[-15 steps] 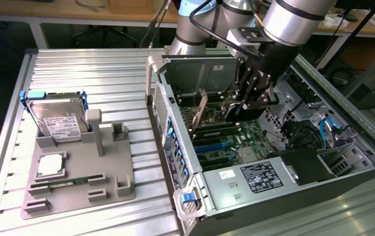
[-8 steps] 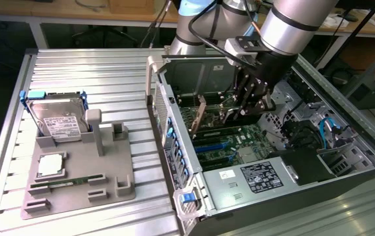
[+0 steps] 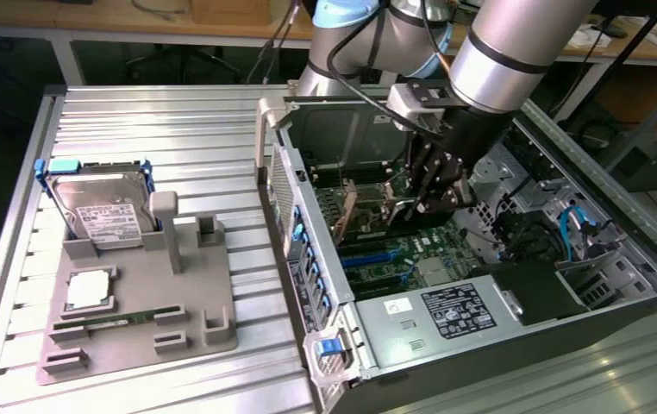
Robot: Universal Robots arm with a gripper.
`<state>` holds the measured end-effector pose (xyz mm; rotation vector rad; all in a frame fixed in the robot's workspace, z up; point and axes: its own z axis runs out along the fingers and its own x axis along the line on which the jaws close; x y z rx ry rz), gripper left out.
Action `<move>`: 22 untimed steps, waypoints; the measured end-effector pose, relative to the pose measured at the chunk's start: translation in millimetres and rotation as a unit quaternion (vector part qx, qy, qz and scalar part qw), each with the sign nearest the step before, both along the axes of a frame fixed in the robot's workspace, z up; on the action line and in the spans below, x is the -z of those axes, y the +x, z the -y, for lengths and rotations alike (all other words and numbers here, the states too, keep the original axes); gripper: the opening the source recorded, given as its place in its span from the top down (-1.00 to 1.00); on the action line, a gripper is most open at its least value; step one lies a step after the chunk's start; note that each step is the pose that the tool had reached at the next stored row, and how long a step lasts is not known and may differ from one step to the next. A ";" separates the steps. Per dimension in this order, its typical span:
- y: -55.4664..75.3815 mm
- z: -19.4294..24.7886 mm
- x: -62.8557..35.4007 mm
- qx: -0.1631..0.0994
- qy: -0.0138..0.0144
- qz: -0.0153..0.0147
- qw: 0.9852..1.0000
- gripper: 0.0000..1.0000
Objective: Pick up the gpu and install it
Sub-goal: 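Insert the gpu into the slot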
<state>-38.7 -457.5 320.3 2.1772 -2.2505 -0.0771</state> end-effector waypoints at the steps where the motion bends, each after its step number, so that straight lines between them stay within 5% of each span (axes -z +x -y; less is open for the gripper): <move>1: 0.0 0.0 1.9 0.000 0.000 0.000 1.000 0.47; 22: -22.5 2.3 40.4 -0.003 -0.001 0.000 1.000 0.47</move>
